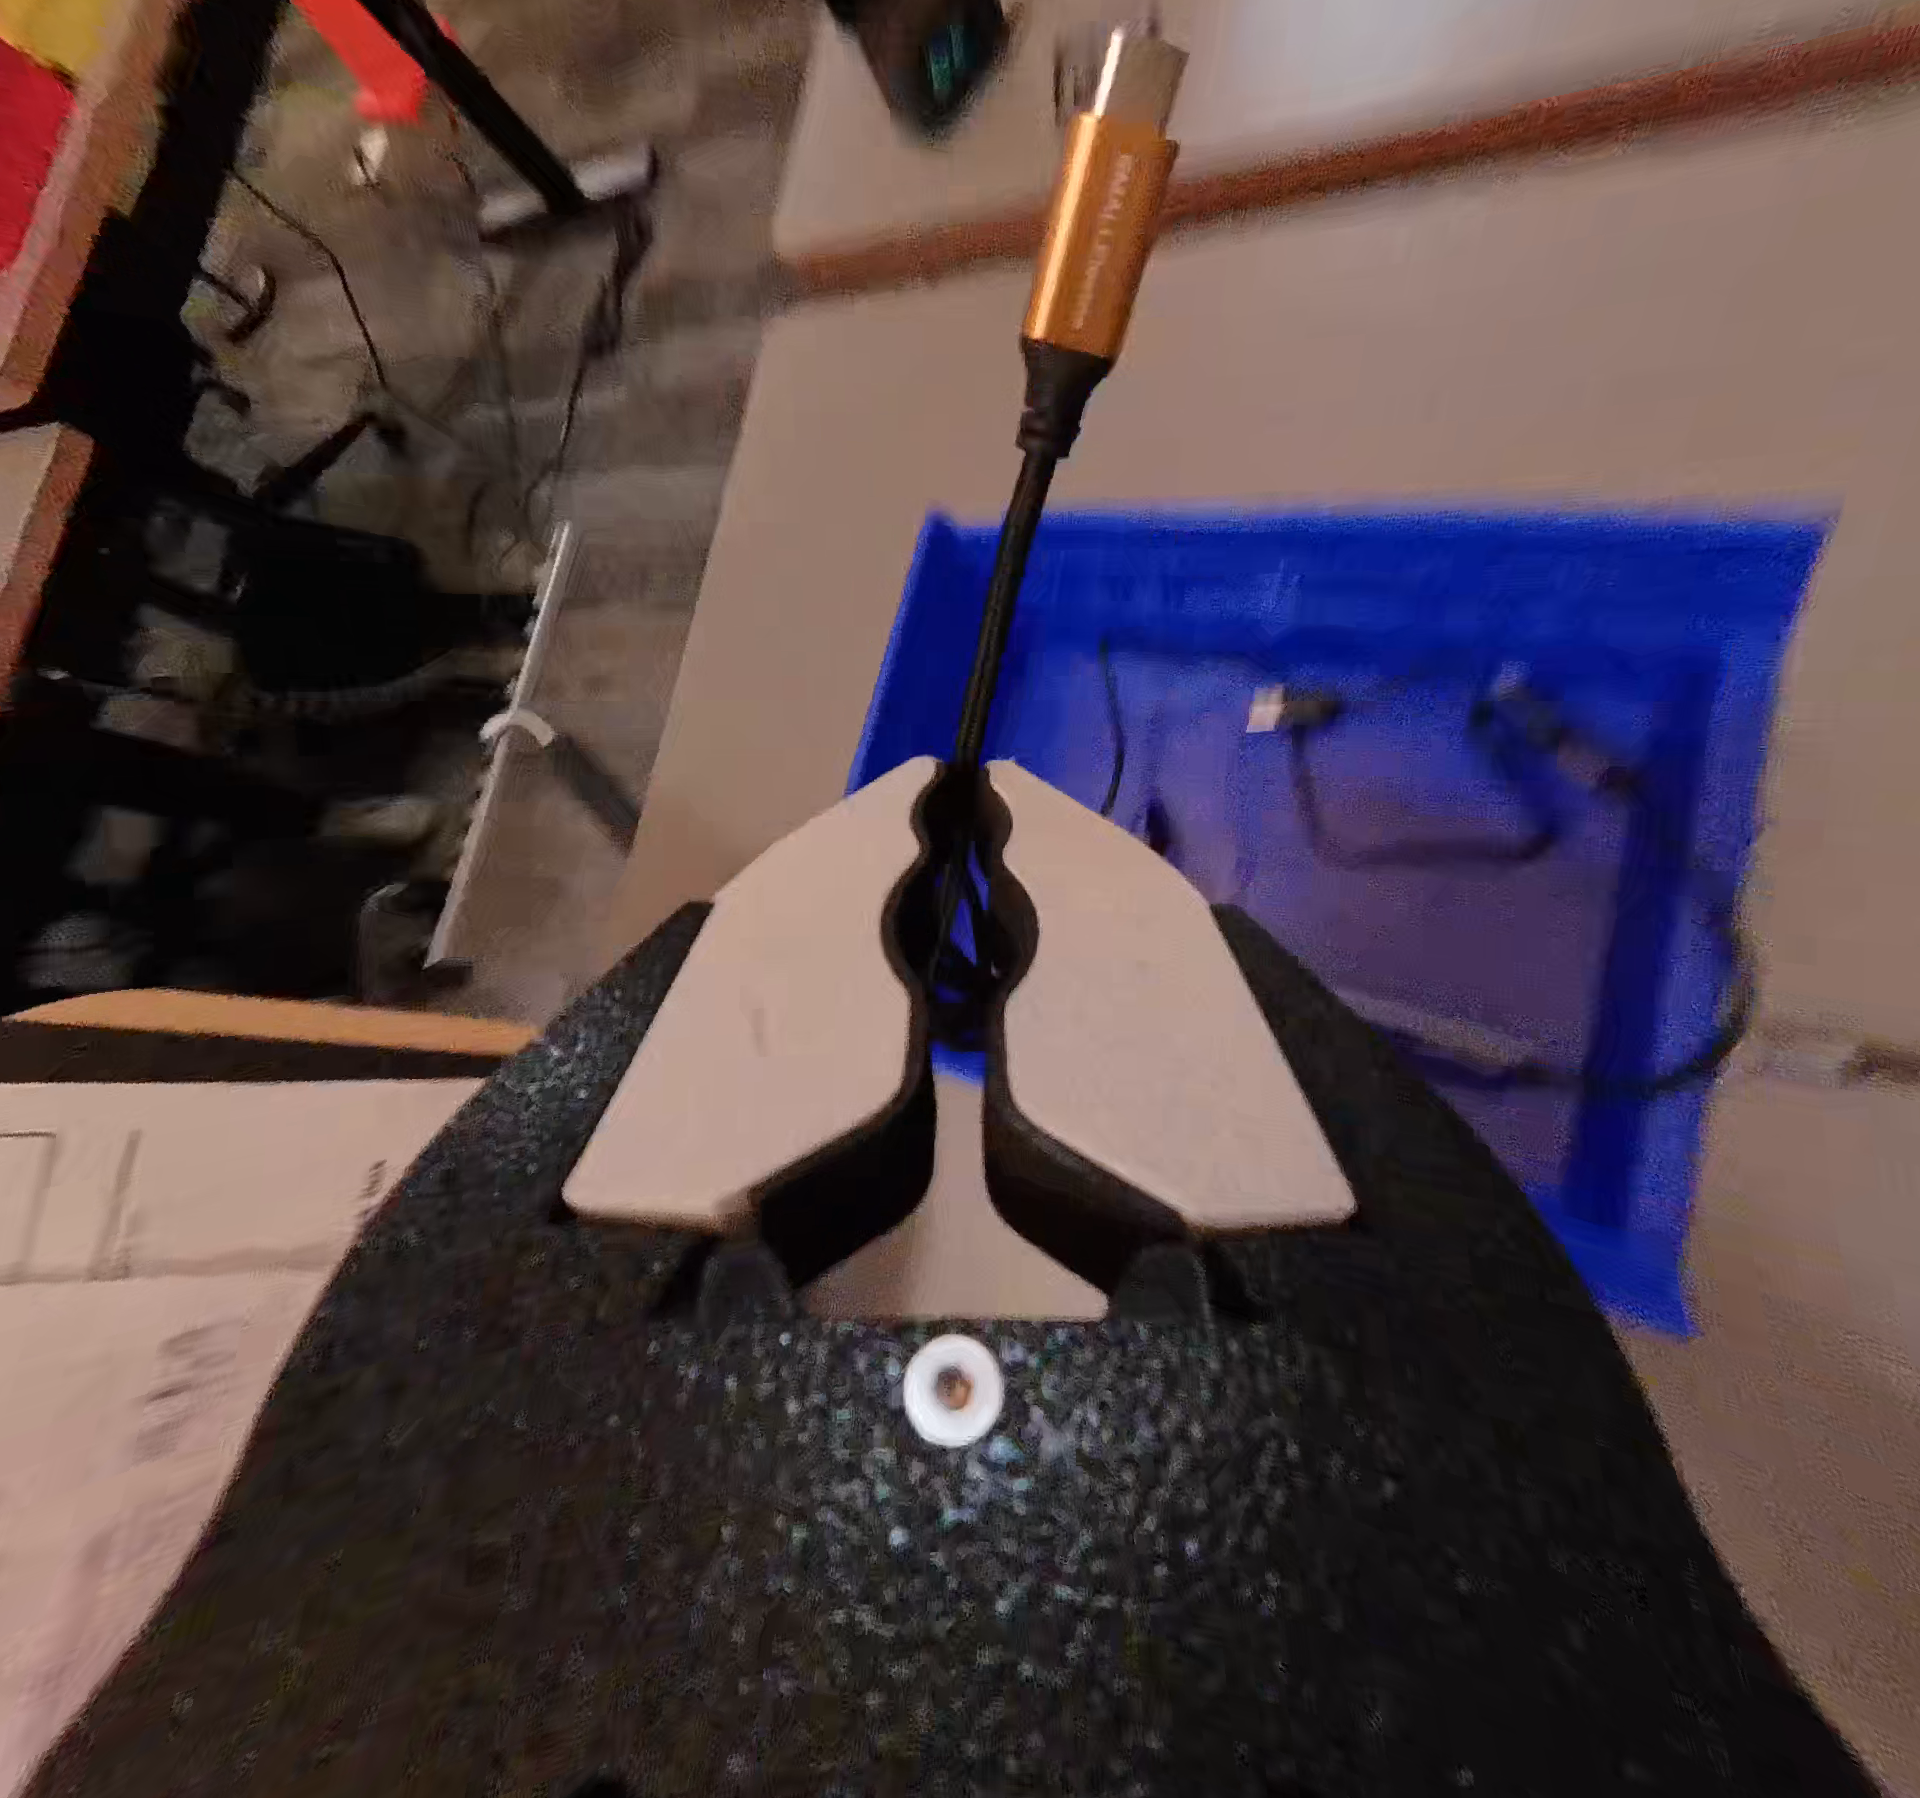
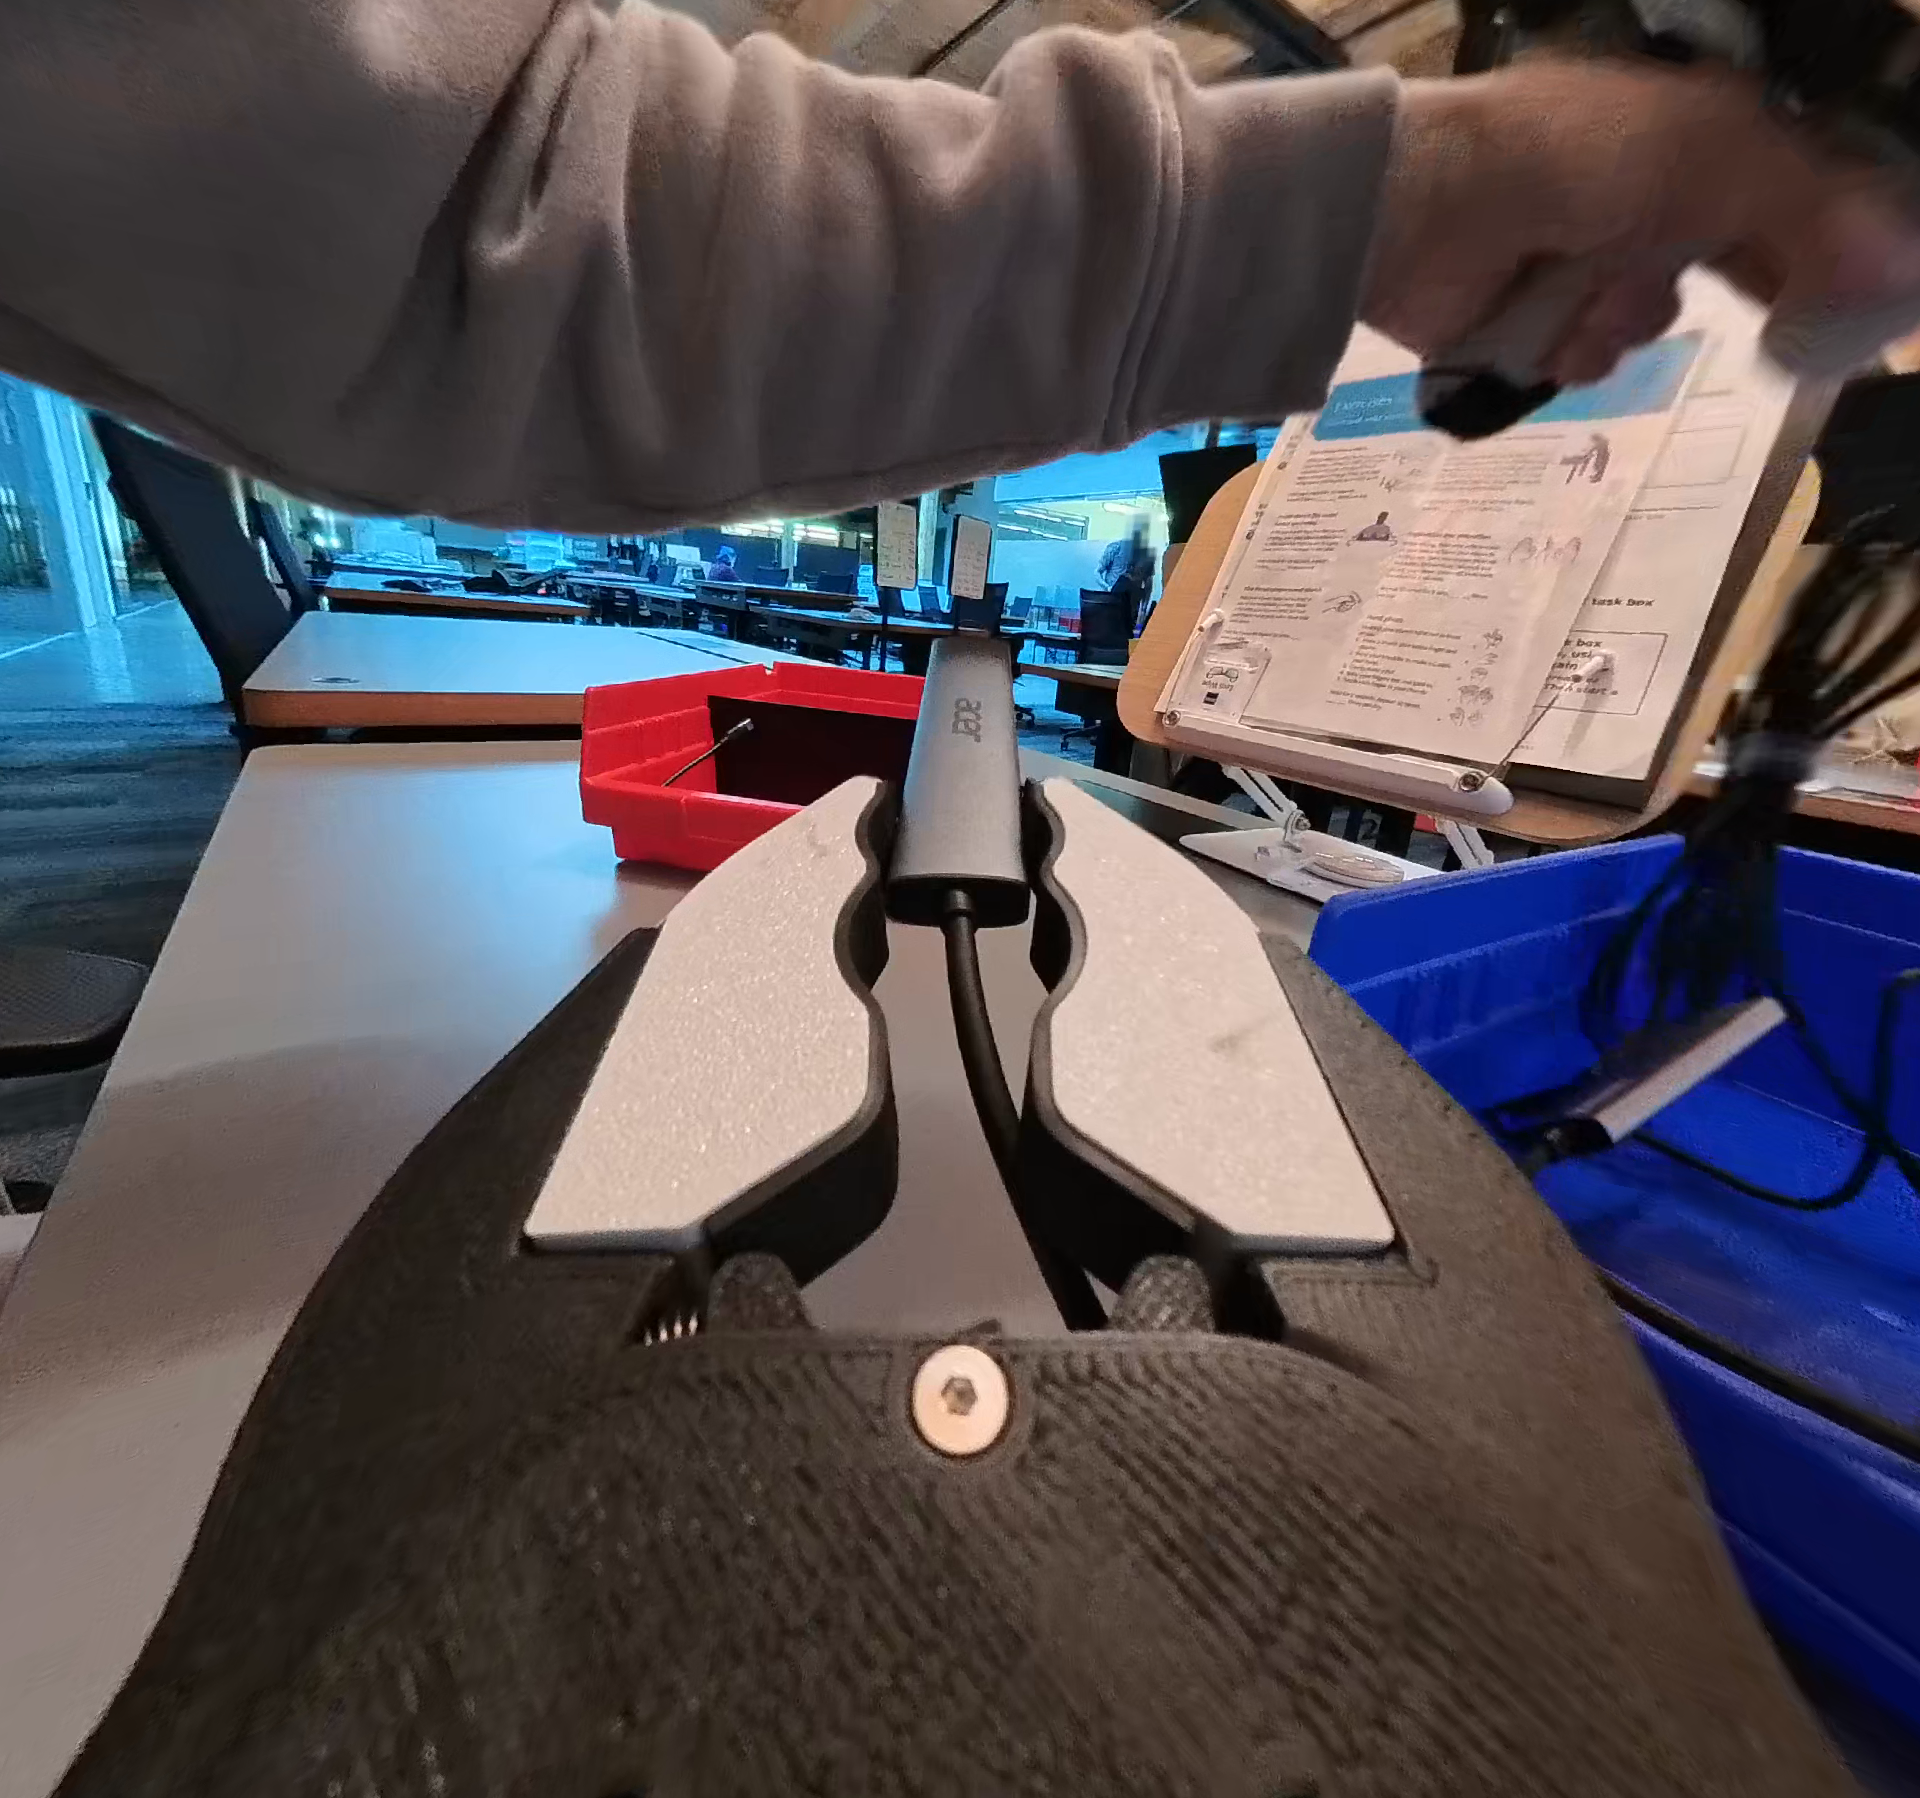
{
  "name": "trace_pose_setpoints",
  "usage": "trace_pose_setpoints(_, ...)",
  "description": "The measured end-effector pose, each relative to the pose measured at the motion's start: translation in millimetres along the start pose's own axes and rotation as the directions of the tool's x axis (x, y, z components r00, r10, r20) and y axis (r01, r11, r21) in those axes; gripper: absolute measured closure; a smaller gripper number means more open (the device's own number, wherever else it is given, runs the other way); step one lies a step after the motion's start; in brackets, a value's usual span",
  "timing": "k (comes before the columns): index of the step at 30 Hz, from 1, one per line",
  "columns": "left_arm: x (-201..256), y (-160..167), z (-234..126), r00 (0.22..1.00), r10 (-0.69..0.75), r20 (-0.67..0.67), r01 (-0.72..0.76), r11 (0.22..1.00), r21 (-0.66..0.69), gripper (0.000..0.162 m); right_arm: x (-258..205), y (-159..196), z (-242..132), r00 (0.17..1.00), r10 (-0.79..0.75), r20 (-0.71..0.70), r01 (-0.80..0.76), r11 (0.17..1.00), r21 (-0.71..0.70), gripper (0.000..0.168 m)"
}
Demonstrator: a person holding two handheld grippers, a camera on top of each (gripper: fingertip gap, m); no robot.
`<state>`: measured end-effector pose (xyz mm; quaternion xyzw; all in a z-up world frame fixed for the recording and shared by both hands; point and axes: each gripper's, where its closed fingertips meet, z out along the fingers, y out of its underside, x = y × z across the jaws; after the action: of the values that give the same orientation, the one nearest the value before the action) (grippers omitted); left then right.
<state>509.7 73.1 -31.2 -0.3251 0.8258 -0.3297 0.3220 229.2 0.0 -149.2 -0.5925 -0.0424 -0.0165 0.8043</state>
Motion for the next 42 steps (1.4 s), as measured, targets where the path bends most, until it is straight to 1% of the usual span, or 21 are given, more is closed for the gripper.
trace_pose_setpoints(1, -3.2, -24.2, -13.8, 0.994, -0.102, -0.029, 0.105, 0.986, 0.126, 0.16, 0.1, 0.1, 0.0, 1.0, 0.0, -0.001, 0.0, 1.0, -0.001, 0.145)
trace_pose_setpoints(2, -5.2, -36.9, -23.5, 0.993, -0.116, -0.036, 0.121, 0.979, 0.166, 0.159, 0.2, 0.6, 0.4, 1.0, 0.002, 0.0, -0.002, 1.0, -0.004, 0.145)
trace_pose_setpoints(5, -9.7, -66.1, -49.8, 0.999, -0.016, 0.039, 0.009, 0.984, 0.179, 0.159, -0.5, 0.8, 0.6, 1.0, -0.002, 0.003, 0.002, 1.0, -0.006, 0.145)
trace_pose_setpoints(7, -15.4, -97.7, -78.4, 0.995, -0.082, 0.051, 0.065, 0.961, 0.27, 0.158, -1.0, 1.0, 0.8, 1.0, -0.004, 0.004, 0.004, 1.0, -0.008, 0.145)
trace_pose_setpoints(8, -17.6, -104.6, -87.0, 0.994, -0.07, 0.082, 0.046, 0.964, 0.263, 0.158, -1.1, 1.4, 1.1, 1.0, -0.004, 0.006, 0.004, 1.0, -0.011, 0.145)
trace_pose_setpoints(11, -21.0, -113.1, -101.5, 0.98, 0.041, 0.195, -0.084, 0.972, 0.218, 0.159, -1.4, 1.4, 1.2, 1.0, -0.004, 0.008, 0.004, 1.0, -0.012, 0.145)
trace_pose_setpoints(14, -26.1, -135.3, -129.8, 0.969, -0.035, 0.245, -0.047, 0.945, 0.324, 0.159, 0.3, 1.4, 1.3, 1.0, 0.005, 0.003, -0.005, 1.0, -0.012, 0.145)
trace_pose_setpoints(17, -22.7, -121.2, -119.8, 0.951, 0.095, 0.293, -0.148, 0.975, 0.165, 0.159, 0.3, 0.8, 0.7, 1.0, 0.009, 0.007, -0.009, 1.0, -0.007, 0.145)
trace_pose_setpoints(18, -27.1, -121.9, -124.2, 0.942, 0.091, 0.323, -0.154, 0.972, 0.176, 0.159, 0.4, 0.2, 0.2, 1.0, 0.006, 0.003, -0.006, 1.0, -0.002, 0.145)
trace_pose_setpoints(20, -27.6, -132.1, -136.1, 0.961, -0.062, 0.271, -0.034, 0.941, 0.337, 0.159, 0.2, -0.1, 0.0, 1.0, 0.001, 0.001, -0.001, 1.0, 0.0, 0.145)
trace_pose_setpoints(21, -20.9, -130.0, -130.0, 0.971, -0.089, 0.22, 0.003, 0.932, 0.364, 0.159, 0.0, 0.4, 0.4, 1.0, 0.001, 0.003, -0.001, 1.0, -0.004, 0.145)
trace_pose_setpoints(23, -6.8, -99.0, -93.6, 0.98, 0.019, 0.198, -0.059, 0.978, 0.199, 0.159, -0.4, 1.2, 1.2, 1.0, 0.001, 0.006, -0.001, 1.0, -0.01, 0.145)
trace_pose_setpoints(25, -2.3, -85.1, -76.4, 0.979, 0.051, 0.196, -0.081, 0.985, 0.151, 0.158, -0.6, 0.7, 0.8, 1.0, -0.003, 0.004, 0.003, 1.0, -0.007, 0.145)
trace_pose_setpoints(27, -18.3, -99.2, -92.4, 0.966, -0.071, 0.247, -0.004, 0.956, 0.292, 0.159, -0.6, 0.3, 0.4, 1.0, -0.007, 0.001, 0.007, 1.0, -0.004, 0.145)
trace_pose_setpoints(29, -26.4, -107.8, -105.2, 0.952, -0.235, 0.195, 0.12, 0.875, 0.469, 0.159, -0.8, 0.8, 0.9, 1.0, -0.009, 0.002, 0.009, 1.0, -0.008, 0.145)
trace_pose_setpoints(30, -14.5, -95.5, -85.7, 0.965, -0.234, 0.121, 0.162, 0.891, 0.424, 0.159, -1.2, 1.3, 1.4, 1.0, -0.01, 0.004, 0.01, 1.0, -0.011, 0.145)
trace_pose_setpoints(32, 16.4, -42.9, -30.3, 0.99, -0.131, 0.057, 0.121, 0.981, 0.152, 0.159, -2.1, 2.0, 1.8, 1.0, -0.014, 0.009, 0.014, 1.0, -0.017, 0.145)
trace_pose_setpoints(34, 27.8, -29.7, -17.6, 0.995, -0.071, 0.063, 0.06, 0.986, 0.156, 0.159, -2.7, 1.4, 1.3, 1.0, -0.02, 0.007, 0.02, 1.0, -0.012, 0.145)
trace_pose_setpoints(36, 25.6, -51.4, -38.0, 0.992, -0.122, 0.043, 0.105, 0.954, 0.281, 0.159, -2.8, 0.6, 0.7, 1.0, -0.023, 0.007, 0.023, 1.0, -0.006, 0.145)
trace_pose_setpoints(38, 14.9, -71.0, -72.5, 0.988, -0.119, 0.097, 0.075, 0.927, 0.368, 0.158, -2.8, 1.1, 1.2, 1.0, -0.019, 0.009, 0.019, 1.0, -0.01, 0.145)
trace_pose_setpoints(42, 6.0, -86.4, -148.5, 0.977, -0.112, 0.179, 0.022, 0.896, 0.443, 0.158, -2.7, 0.6, 0.8, 1.0, -0.02, 0.008, 0.02, 1.0, -0.006, 0.145)
